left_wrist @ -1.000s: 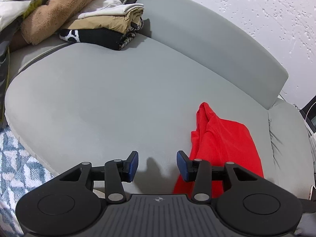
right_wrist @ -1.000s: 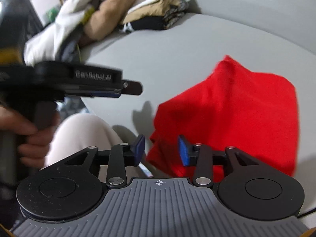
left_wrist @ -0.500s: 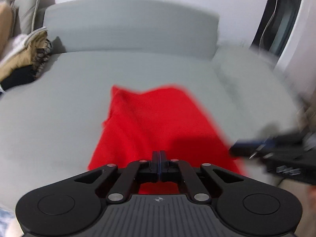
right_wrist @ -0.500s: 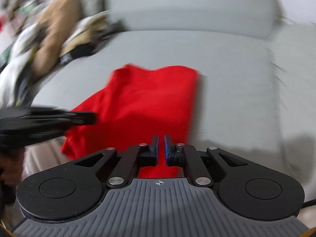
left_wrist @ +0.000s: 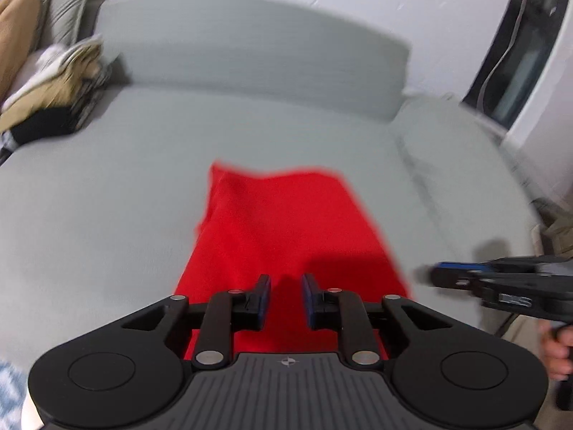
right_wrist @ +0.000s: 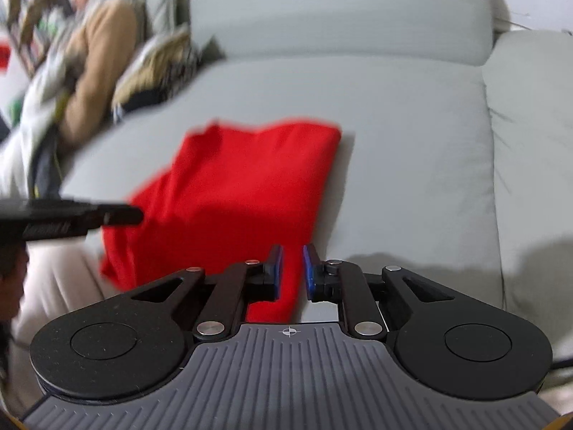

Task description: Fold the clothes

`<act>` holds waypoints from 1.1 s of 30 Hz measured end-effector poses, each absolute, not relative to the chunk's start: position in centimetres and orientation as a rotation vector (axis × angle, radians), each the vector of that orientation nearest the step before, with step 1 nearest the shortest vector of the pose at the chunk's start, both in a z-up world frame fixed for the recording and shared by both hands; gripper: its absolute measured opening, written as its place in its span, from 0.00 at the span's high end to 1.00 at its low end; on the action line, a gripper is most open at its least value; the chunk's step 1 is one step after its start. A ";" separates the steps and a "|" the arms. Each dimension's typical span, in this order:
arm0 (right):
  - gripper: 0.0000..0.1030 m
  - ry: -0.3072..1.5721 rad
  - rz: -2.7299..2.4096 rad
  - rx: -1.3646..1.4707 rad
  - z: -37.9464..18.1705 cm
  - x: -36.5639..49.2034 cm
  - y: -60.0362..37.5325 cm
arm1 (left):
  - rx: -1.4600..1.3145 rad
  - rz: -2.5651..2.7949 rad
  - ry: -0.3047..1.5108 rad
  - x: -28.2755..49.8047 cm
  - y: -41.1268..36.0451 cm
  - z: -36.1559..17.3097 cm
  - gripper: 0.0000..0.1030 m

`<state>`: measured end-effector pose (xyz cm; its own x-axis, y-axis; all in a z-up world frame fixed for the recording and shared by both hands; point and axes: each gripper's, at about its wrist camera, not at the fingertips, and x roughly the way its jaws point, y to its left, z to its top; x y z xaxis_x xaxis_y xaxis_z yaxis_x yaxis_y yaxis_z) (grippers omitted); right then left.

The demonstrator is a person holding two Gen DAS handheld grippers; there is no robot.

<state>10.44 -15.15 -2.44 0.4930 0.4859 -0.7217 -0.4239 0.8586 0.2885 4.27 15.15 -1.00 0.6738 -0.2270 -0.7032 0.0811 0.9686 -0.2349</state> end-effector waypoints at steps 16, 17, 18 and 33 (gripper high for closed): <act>0.99 1.114 0.630 0.716 -15.1 29.0 -11.7 | -0.587 -0.001 0.922 16.7 23.5 -10.4 0.95; 0.99 1.086 0.593 0.737 -15.4 29.8 -12.0 | -0.580 0.013 0.908 16.8 23.5 -10.4 0.95; 1.00 1.056 0.559 0.737 -15.6 30.4 -12.3 | -0.559 0.043 0.896 16.9 23.5 -10.4 0.95; 0.46 0.994 0.289 0.532 -6.1 21.2 -18.8 | -0.422 0.097 0.921 6.0 22.2 -2.8 0.36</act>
<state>21.19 -18.80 -6.14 0.5221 0.4636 -0.7159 0.0079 0.8367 0.5476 5.99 22.21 -2.79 0.6073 -0.0970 -0.7885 -0.2594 0.9139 -0.3122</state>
